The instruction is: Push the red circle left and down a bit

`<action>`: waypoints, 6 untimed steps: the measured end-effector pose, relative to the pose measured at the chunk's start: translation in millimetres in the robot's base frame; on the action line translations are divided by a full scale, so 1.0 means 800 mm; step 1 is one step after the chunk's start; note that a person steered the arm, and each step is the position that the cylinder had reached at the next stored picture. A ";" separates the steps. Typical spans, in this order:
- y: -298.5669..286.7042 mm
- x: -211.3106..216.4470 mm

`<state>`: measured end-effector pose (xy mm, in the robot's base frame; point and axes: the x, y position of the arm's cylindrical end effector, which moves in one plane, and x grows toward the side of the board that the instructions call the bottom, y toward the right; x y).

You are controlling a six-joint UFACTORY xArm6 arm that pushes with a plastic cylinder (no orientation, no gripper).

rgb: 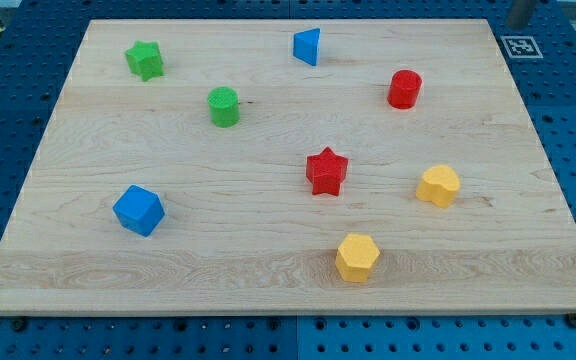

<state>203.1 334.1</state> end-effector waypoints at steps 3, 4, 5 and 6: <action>-0.004 0.000; -0.002 0.000; -0.007 0.002; -0.010 0.086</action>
<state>272.0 326.2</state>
